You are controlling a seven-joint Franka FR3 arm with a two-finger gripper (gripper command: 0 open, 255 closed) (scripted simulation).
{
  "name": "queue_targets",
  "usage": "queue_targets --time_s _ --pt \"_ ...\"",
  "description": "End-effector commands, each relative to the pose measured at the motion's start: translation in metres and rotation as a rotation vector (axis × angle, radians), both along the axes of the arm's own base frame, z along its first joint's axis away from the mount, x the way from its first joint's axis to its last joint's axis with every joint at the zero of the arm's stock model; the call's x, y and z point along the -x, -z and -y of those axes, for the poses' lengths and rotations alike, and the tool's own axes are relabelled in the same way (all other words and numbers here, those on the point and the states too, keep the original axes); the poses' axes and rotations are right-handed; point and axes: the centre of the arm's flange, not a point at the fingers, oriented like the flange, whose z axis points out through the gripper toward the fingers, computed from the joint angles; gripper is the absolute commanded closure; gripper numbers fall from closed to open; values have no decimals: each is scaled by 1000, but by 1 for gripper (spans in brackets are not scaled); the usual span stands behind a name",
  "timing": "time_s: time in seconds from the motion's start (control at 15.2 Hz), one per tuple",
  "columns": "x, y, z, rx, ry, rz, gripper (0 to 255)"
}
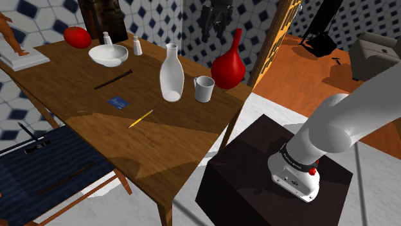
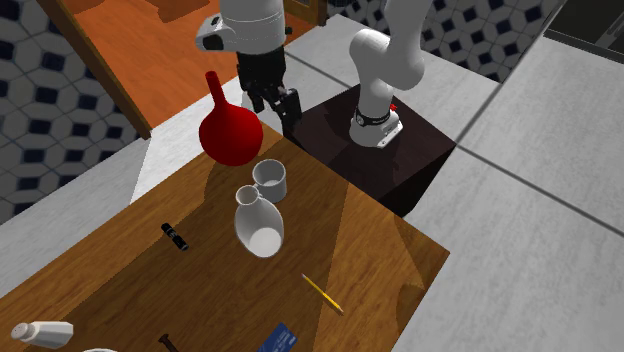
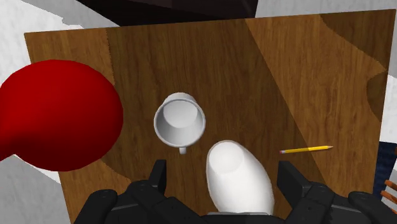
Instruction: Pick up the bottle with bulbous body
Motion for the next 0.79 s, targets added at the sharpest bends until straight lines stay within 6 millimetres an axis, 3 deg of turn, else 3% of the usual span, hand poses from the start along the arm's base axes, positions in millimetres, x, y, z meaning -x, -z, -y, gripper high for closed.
queue_targets --time_s 0.0,0.73 --pt "-24 6 -14 7 -5 -2 0" --pt "-135 37 -98 48 -32 -13 0"
